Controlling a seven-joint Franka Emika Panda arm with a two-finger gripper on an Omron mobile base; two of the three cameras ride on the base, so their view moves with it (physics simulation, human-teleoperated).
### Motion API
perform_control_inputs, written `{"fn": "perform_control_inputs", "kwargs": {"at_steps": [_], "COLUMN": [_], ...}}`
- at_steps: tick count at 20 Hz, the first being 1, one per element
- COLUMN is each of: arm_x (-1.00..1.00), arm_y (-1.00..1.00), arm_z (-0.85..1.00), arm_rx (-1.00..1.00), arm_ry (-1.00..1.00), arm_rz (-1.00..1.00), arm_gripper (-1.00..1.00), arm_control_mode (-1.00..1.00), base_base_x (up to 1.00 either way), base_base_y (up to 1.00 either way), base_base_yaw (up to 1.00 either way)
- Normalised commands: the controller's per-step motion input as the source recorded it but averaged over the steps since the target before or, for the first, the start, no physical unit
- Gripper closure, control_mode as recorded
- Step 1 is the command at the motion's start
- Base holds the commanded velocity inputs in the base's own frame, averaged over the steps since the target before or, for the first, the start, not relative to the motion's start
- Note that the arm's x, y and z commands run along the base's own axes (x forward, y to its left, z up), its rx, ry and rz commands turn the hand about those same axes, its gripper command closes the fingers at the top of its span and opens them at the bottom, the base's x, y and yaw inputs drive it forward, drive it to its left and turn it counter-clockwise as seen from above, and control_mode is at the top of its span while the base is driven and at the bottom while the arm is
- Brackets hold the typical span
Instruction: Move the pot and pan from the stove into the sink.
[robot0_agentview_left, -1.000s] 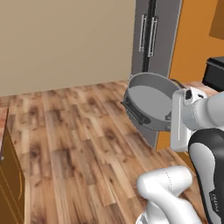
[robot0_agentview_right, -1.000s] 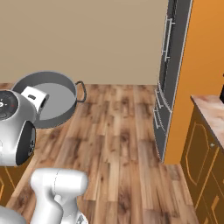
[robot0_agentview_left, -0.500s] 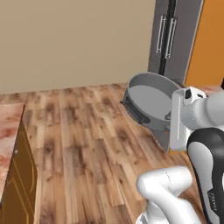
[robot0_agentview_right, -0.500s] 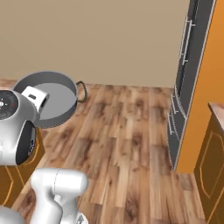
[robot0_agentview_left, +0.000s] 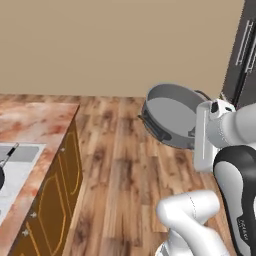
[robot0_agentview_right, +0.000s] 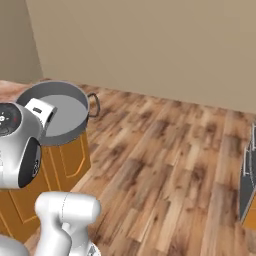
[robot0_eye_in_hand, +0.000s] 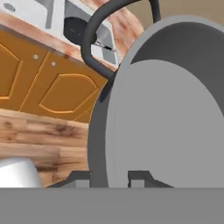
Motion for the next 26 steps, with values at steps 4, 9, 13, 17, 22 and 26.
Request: {"fn": "perform_control_inputs", "kwargs": {"at_steps": [4, 9, 13, 17, 22, 26], "arm_x": [0.0, 0.0, 0.0, 0.0, 0.0, 0.0], "arm_y": [0.0, 0.0, 0.0, 0.0, 0.0, 0.0], "arm_z": [0.0, 0.0, 0.0, 0.0, 0.0, 0.0], "arm_rx": [0.0, 0.0, 0.0, 0.0, 0.0, 0.0], "arm_ry": [0.0, 0.0, 0.0, 0.0, 0.0, 0.0], "arm_rz": [0.0, 0.0, 0.0, 0.0, 0.0, 0.0], "arm_gripper": [1.0, 1.0, 1.0, 1.0, 1.0, 1.0], "arm_control_mode": [1.0, 1.0, 1.0, 1.0, 1.0, 1.0], "base_base_x": [-0.03, -0.03, -0.03, -0.03, -0.03, -0.03], "base_base_y": [0.0, 0.0, 0.0, 0.0, 0.0, 0.0], "base_base_yaw": [0.5, 0.5, 0.5, 0.5, 0.5, 0.5]}}
